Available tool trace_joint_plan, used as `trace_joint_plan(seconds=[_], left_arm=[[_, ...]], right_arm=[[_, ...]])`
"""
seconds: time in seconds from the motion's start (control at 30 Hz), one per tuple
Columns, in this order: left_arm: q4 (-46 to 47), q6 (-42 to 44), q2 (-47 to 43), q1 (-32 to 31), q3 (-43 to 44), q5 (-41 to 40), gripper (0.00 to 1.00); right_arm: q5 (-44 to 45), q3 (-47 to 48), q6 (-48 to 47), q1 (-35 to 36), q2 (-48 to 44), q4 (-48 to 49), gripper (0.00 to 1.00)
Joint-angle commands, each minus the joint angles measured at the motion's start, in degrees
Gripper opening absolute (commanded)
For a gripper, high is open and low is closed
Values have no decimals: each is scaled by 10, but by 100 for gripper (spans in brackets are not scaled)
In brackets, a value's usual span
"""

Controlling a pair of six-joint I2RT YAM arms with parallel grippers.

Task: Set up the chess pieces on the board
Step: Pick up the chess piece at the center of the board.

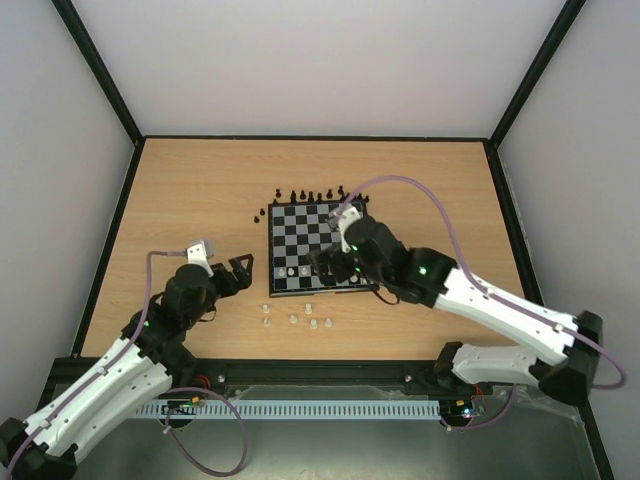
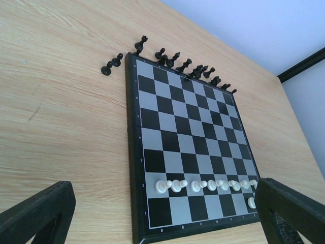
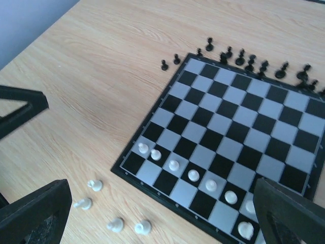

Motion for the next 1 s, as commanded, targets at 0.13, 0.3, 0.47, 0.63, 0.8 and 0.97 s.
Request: trace_joint_plan(seconds=[0.13, 0.3, 0.47, 0.63, 0.8, 0.97], left_arm=[[67, 56, 129, 4, 56, -11, 99], [118, 76, 208, 4, 65, -1, 100], [161, 102, 280, 4, 80, 17, 100], [198, 111, 317, 1, 76, 46, 100], [175, 128, 334, -16, 102, 52, 100], [204, 140, 333, -21, 91, 51, 100]], right_arm=[[25, -174, 54, -2, -145, 100, 99], [6, -239, 71, -1, -216, 148, 99], [10, -255, 71, -1, -244, 152, 99], [9, -272, 83, -2, -245, 165, 99], [10, -307, 110, -2, -257, 182, 99], [21, -324, 116, -2, -257, 200, 99]])
